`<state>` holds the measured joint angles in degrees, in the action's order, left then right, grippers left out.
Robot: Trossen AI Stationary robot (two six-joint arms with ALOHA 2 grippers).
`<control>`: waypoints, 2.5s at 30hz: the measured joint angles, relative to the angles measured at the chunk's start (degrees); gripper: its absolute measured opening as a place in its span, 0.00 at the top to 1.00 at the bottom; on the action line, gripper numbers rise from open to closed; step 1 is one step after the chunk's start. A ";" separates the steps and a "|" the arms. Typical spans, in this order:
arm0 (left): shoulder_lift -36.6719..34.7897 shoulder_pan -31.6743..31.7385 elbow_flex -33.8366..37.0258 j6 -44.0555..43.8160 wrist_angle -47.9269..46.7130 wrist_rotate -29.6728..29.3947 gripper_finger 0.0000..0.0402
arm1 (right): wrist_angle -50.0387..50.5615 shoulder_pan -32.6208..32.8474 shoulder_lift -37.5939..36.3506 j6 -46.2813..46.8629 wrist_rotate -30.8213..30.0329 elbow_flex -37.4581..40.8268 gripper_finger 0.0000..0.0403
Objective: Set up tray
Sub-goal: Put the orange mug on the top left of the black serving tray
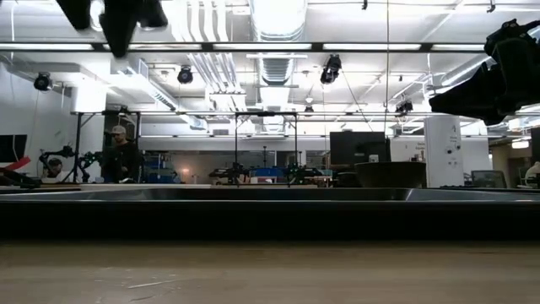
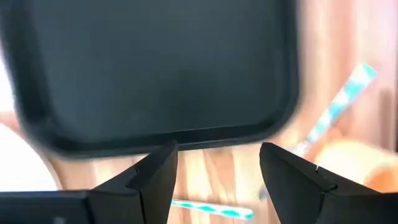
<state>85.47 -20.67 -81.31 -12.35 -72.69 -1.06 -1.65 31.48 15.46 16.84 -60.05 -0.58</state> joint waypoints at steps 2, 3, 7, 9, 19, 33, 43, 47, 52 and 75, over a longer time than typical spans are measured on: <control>6.51 -3.06 -6.27 1.68 -5.84 -0.47 0.48 | 0.00 0.00 0.11 0.89 0.07 0.00 0.68; 9.52 -4.38 -9.20 2.09 -7.88 -1.10 0.48 | 0.00 0.00 0.16 1.00 0.08 0.00 0.68; 16.33 -9.93 -19.94 2.77 -9.81 -3.90 0.48 | 0.02 0.00 0.37 1.22 0.09 0.00 0.68; 17.68 -12.84 -24.33 2.86 -10.27 -6.11 0.48 | 0.02 0.00 0.37 1.64 0.09 0.00 0.68; 18.31 -24.49 -26.58 5.99 -17.05 -7.82 0.48 | 0.06 0.00 1.51 -0.79 0.09 -0.02 0.68; 18.30 -28.60 -11.82 -0.80 -6.38 -6.93 0.48 | 0.09 -0.02 3.45 -0.28 0.09 -0.02 0.68; 16.58 -33.13 -3.87 -11.25 0.05 -5.25 0.48 | 0.09 -0.01 3.43 0.70 0.08 -0.02 0.68; 16.11 -34.40 -1.20 -14.76 1.89 -5.19 0.48 | 0.10 0.00 3.43 0.72 0.09 -0.02 0.68; 16.01 -34.27 2.59 -18.90 3.76 -5.93 0.48 | 0.09 0.00 3.43 0.72 0.09 -0.02 0.68; 8.34 -32.17 8.34 -37.35 9.03 -0.31 1.00 | 0.09 0.00 3.43 0.83 0.15 -0.02 0.68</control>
<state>93.82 -52.84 -72.97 -49.70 -63.66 -1.37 -1.56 31.48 18.90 17.67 -59.90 -0.60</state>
